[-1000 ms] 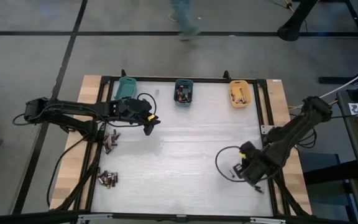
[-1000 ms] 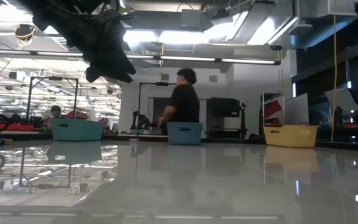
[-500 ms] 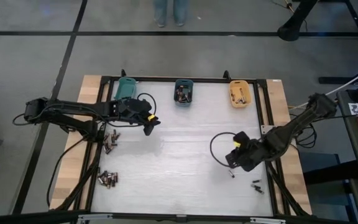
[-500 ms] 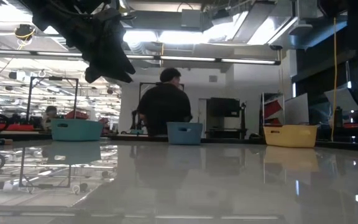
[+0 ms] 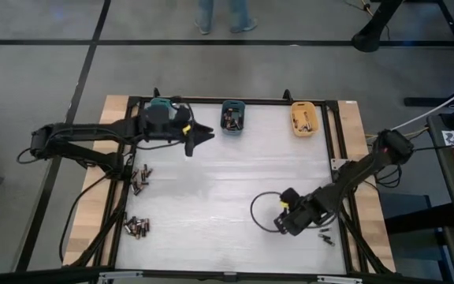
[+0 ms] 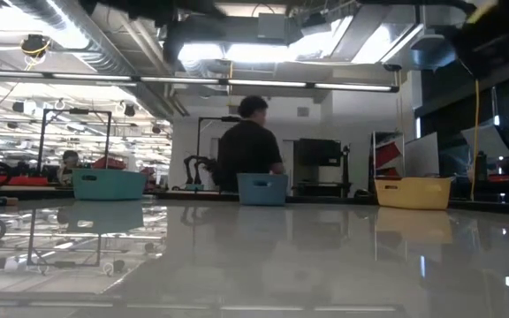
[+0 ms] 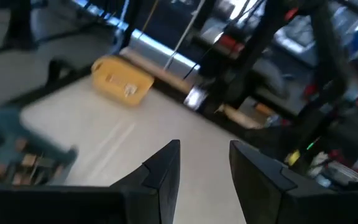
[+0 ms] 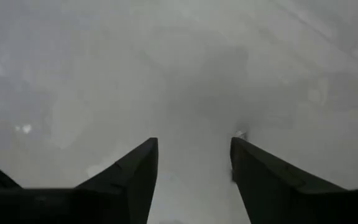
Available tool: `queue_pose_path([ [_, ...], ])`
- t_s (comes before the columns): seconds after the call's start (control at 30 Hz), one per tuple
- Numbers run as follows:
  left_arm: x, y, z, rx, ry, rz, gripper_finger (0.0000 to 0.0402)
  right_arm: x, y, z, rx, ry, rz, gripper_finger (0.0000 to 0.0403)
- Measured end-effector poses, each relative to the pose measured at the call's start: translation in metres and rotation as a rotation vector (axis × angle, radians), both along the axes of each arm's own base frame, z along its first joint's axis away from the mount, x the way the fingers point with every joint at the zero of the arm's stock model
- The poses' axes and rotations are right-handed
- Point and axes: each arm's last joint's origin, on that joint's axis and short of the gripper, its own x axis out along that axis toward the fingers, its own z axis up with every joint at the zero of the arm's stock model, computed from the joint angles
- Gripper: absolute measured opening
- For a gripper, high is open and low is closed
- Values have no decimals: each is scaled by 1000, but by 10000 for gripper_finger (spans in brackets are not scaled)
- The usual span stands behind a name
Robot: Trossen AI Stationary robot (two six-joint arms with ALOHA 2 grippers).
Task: Sort batteries
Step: Put the silver battery into the yellow bin
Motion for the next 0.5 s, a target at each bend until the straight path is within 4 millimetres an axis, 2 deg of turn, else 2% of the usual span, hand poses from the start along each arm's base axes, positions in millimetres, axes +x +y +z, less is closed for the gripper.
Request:
queue_pose_path([
  [0.1,1,1,17,44,-37,-17,129,-3,11,-11,5,42,34,194],
  [0.2,0,1,23,76,-36,-23,129,-8,21,-18,6,69,27,190],
  [0.5,-2,2,12,57,73,-22,129,-9,26,-29,-31,93,-29,188],
])
